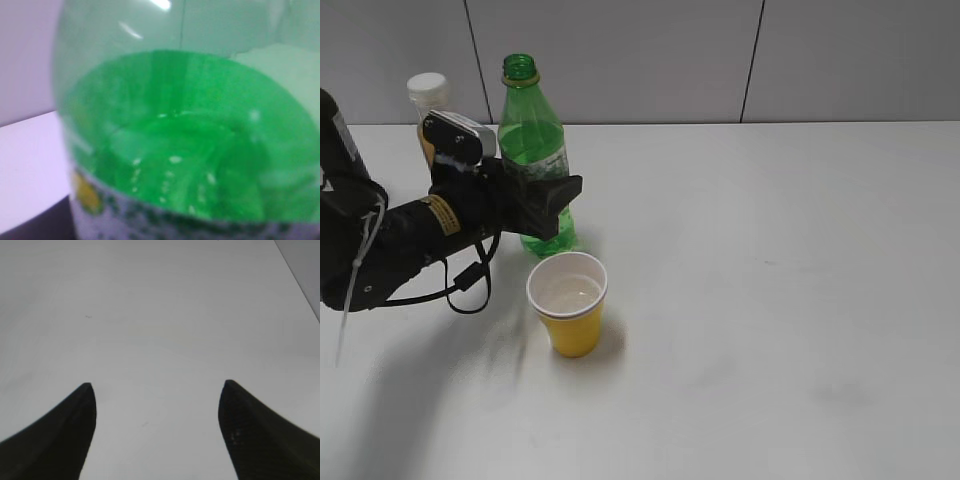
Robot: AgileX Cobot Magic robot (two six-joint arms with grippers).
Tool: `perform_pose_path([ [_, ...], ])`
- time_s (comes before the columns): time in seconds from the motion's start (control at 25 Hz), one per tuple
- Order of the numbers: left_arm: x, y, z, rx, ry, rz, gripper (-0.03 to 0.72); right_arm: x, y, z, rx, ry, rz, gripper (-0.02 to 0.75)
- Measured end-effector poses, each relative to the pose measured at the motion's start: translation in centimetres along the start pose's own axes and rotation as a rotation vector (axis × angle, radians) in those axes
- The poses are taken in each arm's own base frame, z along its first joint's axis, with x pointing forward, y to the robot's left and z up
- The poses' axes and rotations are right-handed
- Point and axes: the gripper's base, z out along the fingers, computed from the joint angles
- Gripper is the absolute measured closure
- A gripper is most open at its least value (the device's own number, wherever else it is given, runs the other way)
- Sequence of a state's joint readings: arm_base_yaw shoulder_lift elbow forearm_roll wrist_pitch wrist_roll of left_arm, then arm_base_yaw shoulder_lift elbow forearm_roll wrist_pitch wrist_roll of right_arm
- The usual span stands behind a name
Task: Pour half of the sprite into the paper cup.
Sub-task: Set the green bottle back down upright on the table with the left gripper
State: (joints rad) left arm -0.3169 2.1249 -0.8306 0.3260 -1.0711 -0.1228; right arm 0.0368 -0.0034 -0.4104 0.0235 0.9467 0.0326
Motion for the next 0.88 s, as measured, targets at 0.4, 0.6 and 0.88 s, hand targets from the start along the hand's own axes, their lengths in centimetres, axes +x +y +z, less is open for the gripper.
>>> perform_pose_path([
  [0.4,-0.8,0.0,0.0,-0.003,-0.019,0.004,0.009,0.0,0.0,0.0,0.000,0.000,0.000,0.164],
  [0.6,-1.9,0.0,-0.5,-0.008,-0.016,0.014,-0.005,0.0,0.0,0.0,0.000,0.000,0.000,0.164],
  [0.88,-2.3,-0.3,-2.9,-0.017,0.007,0.007,-0.004,0.0,0.0,0.0,0.000,0.000,0.000,0.164],
])
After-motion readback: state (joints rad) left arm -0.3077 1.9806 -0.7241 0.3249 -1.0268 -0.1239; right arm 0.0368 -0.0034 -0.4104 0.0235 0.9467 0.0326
